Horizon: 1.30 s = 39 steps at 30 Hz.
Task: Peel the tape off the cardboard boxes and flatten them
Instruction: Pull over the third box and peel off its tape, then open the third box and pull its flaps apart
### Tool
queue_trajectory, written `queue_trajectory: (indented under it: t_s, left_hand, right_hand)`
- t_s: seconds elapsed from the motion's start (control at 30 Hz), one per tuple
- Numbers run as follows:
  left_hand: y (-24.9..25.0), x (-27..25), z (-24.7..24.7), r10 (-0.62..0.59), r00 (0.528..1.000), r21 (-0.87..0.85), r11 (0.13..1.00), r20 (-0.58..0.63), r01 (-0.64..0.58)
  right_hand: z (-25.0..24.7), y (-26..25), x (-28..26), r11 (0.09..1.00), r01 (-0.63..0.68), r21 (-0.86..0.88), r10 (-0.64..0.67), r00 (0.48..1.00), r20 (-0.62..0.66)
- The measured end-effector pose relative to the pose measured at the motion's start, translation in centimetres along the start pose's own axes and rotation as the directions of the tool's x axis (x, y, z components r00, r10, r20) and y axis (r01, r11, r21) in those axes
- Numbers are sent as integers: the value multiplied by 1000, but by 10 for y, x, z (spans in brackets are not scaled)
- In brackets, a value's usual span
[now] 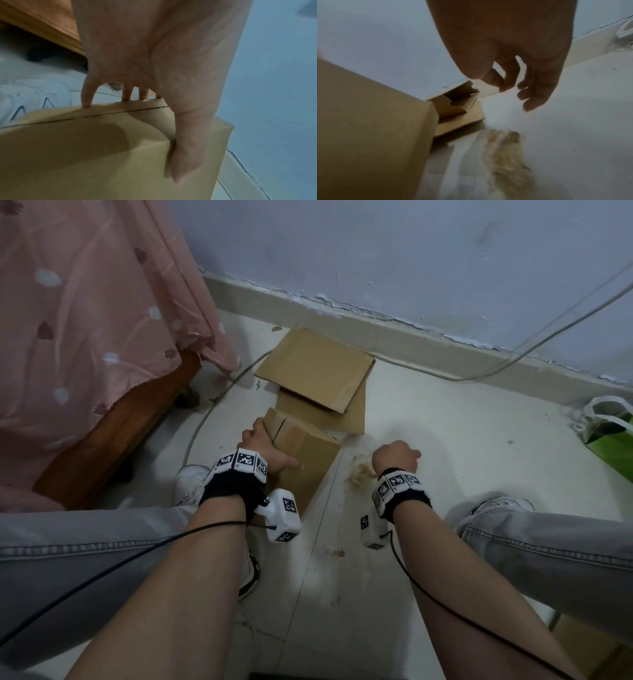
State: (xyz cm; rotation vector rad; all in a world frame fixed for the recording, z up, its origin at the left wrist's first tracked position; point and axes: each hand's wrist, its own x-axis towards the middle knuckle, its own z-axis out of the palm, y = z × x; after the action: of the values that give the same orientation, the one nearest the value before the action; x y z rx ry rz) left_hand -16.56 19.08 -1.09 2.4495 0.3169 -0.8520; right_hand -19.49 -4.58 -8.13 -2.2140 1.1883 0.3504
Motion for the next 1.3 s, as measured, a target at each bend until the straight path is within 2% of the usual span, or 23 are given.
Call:
queue_trajectory:
  t_s: [0.07, 0.1, 0.13, 0.2, 0.23, 0.27, 0.33, 0.43, 0.53, 0.63, 0.67, 0.73, 0.8, 0.9, 1.0, 1.17, 1.23, 1.3]
  left_hand:
    - [-1, -6, 3, -36, 999, -24, 999, -31, 35]
    - [0, -10, 4, -55, 998, -55, 997, -33, 53]
    - [2, -15, 3, -69, 997, -85, 994, -27, 66]
    - [6, -21, -3, -79, 997, -108, 991, -2, 79]
    - [6, -22, -7, -70, 997, -111, 991, 18, 72]
    - [5, -24, -13, -41, 998, -127, 991, 51, 47]
    - [-1, -25, -23, 59, 989, -244, 969, 136, -25]
    - [-6, -38, -32, 200, 957, -401, 910, 209, -102]
    - [-2, -44, -31, 260, 954, -393, 901, 148, -185]
    - [5, -48, -27, 288, 954, -411, 882, 89, -228]
    - [6, -50, -27, 292, 955, -397, 884, 55, -247]
    - [10, -53, -28, 293, 956, -355, 895, 17, -268]
    - [11, -54, -29, 280, 958, -322, 914, 60, -247]
    - [5, -45, -28, 206, 971, -211, 961, 118, -179]
    - [6, -43, -25, 168, 980, -126, 980, 104, -155]
    - [6, -41, -23, 123, 991, -46, 992, 44, -121]
    - [9, -36, -25, 130, 991, -26, 991, 43, -129]
    - [10, -33, -30, 132, 987, -25, 991, 96, -130]
  right_hand:
    - [-12, -22, -15, 997, 3, 73, -8, 998, 69]
    - [-17, -35, -24, 996, 36, 79, -49, 983, 176]
    - [-24, -47, -36, 993, 77, 84, -99, 945, 310]
    - [-34, -70, -59, 984, 123, 128, -174, 809, 561]
    - [-36, -79, -69, 978, 165, 131, -210, 756, 619]
    - [-37, -84, -75, 968, 214, 131, -248, 731, 635]
    - [-36, -85, -76, 952, 254, 169, -304, 737, 604]
    - [-40, -79, -77, 940, 146, 309, -305, 766, 566]
    - [-46, -75, -82, 940, 89, 328, -283, 738, 612]
    - [-50, -72, -86, 948, 140, 285, -297, 708, 640]
    - [-52, -73, -90, 950, 194, 243, -307, 703, 641]
    - [-51, -75, -93, 932, 355, 67, -323, 736, 595]
    - [-47, -75, -95, 898, 436, -56, -335, 762, 555]
    - [-41, -73, -99, 867, 475, -153, -307, 750, 586]
    - [-34, -76, -104, 819, 517, -247, -315, 766, 560]
    - [-28, -86, -106, 762, 569, -310, -316, 744, 589]
    - [-29, -88, -108, 765, 563, -313, -315, 752, 579]
    - [-30, -86, -105, 793, 554, -254, -340, 748, 570]
